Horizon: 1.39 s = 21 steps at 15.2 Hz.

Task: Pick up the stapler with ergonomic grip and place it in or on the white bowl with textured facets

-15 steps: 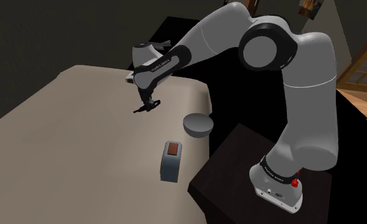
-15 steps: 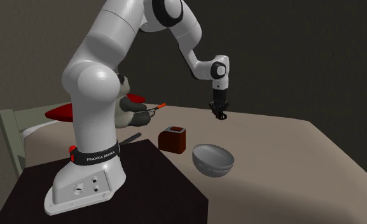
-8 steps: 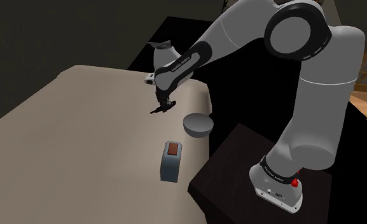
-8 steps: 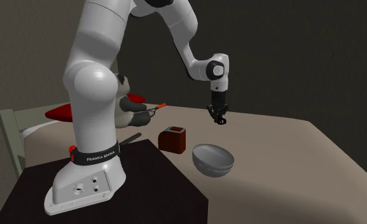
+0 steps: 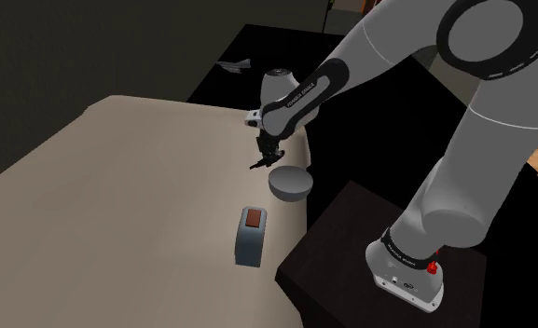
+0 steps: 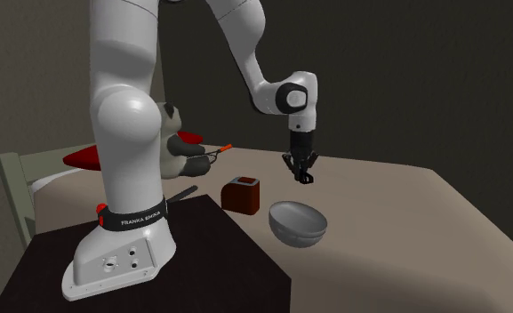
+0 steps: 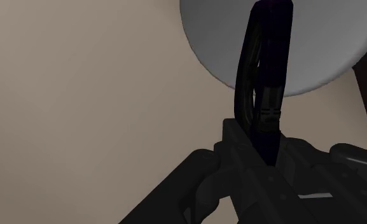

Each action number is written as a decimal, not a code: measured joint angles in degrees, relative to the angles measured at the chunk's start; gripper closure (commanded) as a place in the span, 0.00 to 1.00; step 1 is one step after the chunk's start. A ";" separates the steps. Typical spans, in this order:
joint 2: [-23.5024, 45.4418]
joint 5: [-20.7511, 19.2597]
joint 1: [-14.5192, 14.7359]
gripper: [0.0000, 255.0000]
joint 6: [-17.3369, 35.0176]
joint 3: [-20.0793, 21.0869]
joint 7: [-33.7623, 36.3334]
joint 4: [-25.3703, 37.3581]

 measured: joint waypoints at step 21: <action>0.28 2.50 -4.72 1.00 15.26 -3.25 -10.43 -15.08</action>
